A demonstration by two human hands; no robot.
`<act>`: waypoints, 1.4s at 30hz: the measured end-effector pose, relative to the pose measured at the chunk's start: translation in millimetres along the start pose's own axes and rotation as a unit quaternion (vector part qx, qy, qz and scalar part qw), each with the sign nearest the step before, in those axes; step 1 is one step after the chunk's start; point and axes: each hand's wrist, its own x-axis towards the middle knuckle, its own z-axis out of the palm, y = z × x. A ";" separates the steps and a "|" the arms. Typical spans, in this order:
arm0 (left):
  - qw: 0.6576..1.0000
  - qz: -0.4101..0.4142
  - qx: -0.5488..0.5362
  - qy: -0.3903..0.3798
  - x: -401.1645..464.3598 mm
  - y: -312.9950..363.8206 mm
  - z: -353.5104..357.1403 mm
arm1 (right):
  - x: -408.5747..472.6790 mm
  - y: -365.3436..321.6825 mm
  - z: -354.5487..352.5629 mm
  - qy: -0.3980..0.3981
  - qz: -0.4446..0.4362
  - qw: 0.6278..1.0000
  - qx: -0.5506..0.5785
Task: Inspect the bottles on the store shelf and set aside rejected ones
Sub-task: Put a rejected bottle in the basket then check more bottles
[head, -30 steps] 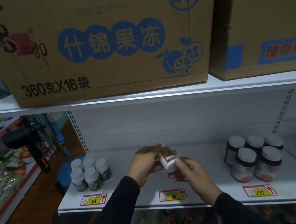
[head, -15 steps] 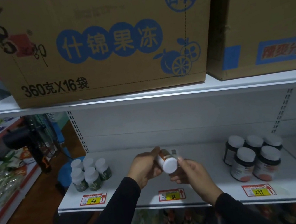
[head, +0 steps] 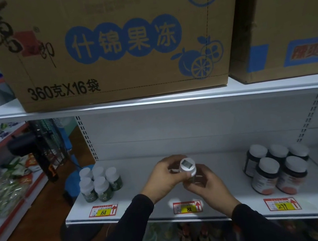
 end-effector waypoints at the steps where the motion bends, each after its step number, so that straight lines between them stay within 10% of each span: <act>1: 1.000 -0.003 0.008 0.013 0.7 -4.1 2.5 | 0.7 2.3 0.9 0.006 0.002 1.000 -0.010; 11: 0.990 -0.066 0.080 0.093 8.7 -33.8 28.1 | 9.0 35.0 -2.7 -0.005 0.009 0.981 -0.191; 23: 0.984 -0.093 0.061 0.137 12.7 -65.9 39.5 | 30.2 96.8 -28.1 -0.010 0.029 0.869 -0.493; 42: 0.981 -0.098 0.074 0.151 17.9 -75.2 40.1 | 29.4 123.8 -21.5 0.007 0.086 0.841 -0.534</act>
